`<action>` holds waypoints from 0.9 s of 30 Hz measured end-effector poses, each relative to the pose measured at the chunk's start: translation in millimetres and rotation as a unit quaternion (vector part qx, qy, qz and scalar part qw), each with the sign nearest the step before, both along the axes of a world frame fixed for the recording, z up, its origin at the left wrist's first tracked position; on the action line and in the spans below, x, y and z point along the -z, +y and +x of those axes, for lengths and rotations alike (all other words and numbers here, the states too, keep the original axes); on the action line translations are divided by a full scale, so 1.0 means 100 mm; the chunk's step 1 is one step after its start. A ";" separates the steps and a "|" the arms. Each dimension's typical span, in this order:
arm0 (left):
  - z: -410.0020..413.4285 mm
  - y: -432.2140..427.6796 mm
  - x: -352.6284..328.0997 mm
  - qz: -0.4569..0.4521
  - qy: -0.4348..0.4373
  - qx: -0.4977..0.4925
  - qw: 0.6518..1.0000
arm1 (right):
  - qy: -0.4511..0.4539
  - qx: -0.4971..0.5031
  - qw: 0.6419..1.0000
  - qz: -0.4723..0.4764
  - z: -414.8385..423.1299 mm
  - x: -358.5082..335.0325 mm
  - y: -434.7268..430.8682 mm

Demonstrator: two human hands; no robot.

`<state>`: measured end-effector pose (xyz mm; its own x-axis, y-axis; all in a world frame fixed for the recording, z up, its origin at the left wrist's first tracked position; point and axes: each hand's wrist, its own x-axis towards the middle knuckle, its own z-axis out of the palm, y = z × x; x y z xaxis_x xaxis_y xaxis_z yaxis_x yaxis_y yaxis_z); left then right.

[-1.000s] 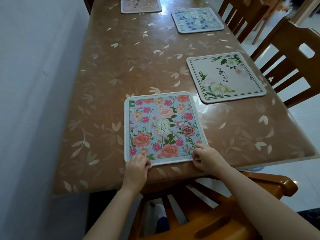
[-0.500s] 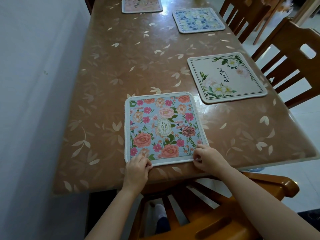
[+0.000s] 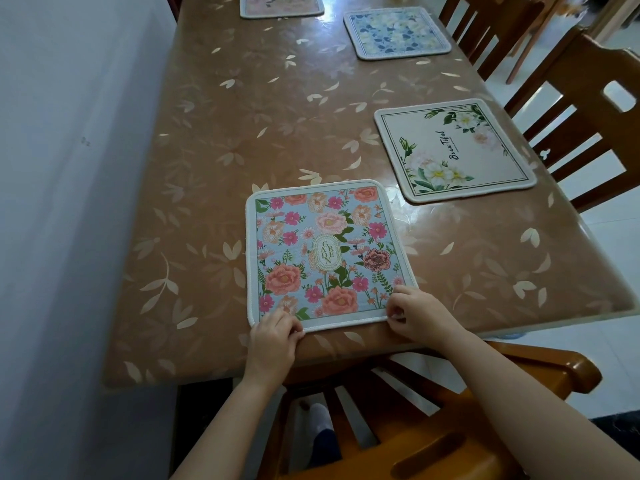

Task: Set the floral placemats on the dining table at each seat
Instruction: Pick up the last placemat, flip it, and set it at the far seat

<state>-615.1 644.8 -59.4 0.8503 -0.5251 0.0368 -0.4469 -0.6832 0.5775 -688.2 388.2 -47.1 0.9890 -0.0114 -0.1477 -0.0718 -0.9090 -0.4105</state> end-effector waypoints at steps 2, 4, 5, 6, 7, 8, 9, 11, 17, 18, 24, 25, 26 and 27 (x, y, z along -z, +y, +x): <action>0.01 0.00 0.00 -0.002 0.001 0.001 1.000 | 0.003 0.004 1.000 0.004 0.01 0.00 0.01; 0.02 0.00 0.00 -0.005 0.001 0.005 1.000 | 0.008 0.010 1.000 0.007 0.02 -0.01 0.01; 0.02 0.00 -0.01 -0.007 0.001 0.006 1.000 | 0.008 0.014 1.000 0.007 0.02 -0.01 0.02; 0.02 0.00 0.00 -0.009 0.001 0.005 1.000 | 0.009 0.017 1.000 0.007 0.03 -0.02 0.02; 0.02 0.00 0.00 -0.010 0.001 0.003 1.000 | 0.009 0.019 1.000 0.006 0.03 -0.02 0.03; 0.01 0.01 0.01 -0.010 0.000 0.001 1.000 | 0.011 0.020 1.000 0.004 0.03 -0.01 0.03; 0.00 0.00 0.01 -0.011 0.000 0.000 1.000 | 0.013 0.020 1.000 0.002 0.03 -0.01 0.03; -0.01 0.00 0.02 -0.013 -0.002 -0.004 1.000 | 0.017 0.021 1.000 0.002 0.03 0.00 0.04; 0.00 0.02 0.05 -0.017 -0.008 0.006 1.000 | 0.011 0.006 1.000 0.003 0.02 -0.01 0.04; 0.00 0.02 0.06 -0.022 -0.006 0.000 1.000 | 0.013 0.001 1.000 0.007 0.01 -0.02 0.04; 0.02 -0.01 0.18 0.007 0.014 -0.081 0.997 | 0.031 0.070 0.997 -0.004 0.07 -0.02 -0.04; 0.03 -0.03 0.22 0.052 0.020 -0.051 0.997 | 0.059 0.053 0.996 -0.033 0.10 0.01 -0.02; 0.06 -0.06 0.27 0.105 0.025 -0.015 0.994 | 0.090 0.032 0.994 -0.058 0.12 0.06 0.01; 0.09 -0.09 0.32 0.156 0.019 0.013 0.987 | 0.116 0.015 0.990 -0.076 0.16 0.13 0.07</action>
